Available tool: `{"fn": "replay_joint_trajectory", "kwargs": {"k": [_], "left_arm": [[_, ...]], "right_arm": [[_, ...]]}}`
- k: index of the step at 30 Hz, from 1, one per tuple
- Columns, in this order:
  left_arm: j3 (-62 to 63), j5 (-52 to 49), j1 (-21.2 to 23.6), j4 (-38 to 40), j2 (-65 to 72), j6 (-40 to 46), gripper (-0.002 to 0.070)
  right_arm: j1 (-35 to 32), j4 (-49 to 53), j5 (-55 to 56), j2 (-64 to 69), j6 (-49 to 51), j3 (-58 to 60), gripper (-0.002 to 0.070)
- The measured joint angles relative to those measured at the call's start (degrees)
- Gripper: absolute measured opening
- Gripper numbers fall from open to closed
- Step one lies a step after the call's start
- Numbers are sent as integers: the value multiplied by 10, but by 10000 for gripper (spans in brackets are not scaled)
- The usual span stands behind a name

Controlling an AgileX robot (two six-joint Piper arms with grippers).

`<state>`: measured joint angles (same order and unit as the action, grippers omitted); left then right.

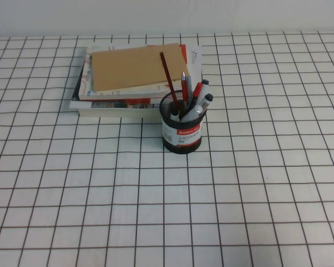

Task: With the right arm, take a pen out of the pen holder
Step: 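Take a marker out of the pen holder and lay it on the table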

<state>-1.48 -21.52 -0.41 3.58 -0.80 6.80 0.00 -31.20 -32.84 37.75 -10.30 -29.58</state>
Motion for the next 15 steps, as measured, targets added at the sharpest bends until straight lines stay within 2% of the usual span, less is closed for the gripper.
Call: {"fn": "replay_joint_trajectory", "kwargs": {"k": [3, 7, 11, 15], "left_arm": [[0, 0, 0, 0, 0, 0, -4], [0, 0, 0, 0, 0, 0, -4], [0, 0, 0, 0, 0, 0, -4], [0, 0, 0, 0, 0, 0, -4]], "right_arm": [[0, -13, -1, 57, -40, -28, -16], [11, -89, 31, 120, -124, -42, -16], [97, -114, 95, 186, -152, -59, -16], [212, -109, 140, 271, -161, -113, -16]]}}
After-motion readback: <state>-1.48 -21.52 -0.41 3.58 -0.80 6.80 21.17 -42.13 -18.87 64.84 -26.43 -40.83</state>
